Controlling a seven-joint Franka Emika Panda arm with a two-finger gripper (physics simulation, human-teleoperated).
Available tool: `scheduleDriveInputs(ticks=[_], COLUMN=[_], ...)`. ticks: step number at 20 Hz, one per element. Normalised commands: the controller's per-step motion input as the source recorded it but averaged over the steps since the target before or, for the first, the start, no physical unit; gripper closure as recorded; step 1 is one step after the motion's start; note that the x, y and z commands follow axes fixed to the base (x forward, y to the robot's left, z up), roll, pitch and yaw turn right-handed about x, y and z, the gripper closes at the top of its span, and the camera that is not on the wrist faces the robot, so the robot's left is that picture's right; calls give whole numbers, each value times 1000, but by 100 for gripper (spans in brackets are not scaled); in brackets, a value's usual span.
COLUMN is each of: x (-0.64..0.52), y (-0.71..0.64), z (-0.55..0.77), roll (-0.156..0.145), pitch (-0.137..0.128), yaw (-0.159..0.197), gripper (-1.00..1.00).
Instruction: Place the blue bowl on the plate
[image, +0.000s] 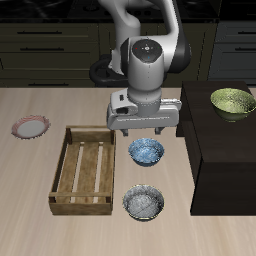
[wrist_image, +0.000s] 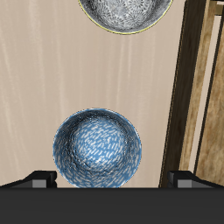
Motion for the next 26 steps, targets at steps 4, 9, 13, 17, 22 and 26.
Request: scheduleDriveInputs(ticks=[4,9,13,17,22,26], x=[16,-20,-154,-104,-145,-113], y=[19,-19,-33,-4,-17,-93], z=[-266,-178,-259,-47,-156,-63], roll=[6,7,11,5,19,-10], pitch=[26,-22,-20,-116,-29,-47], yaw=[11,-5,-12,22,-15,-11], gripper=[-100,-100,-100,-100,-100,-100])
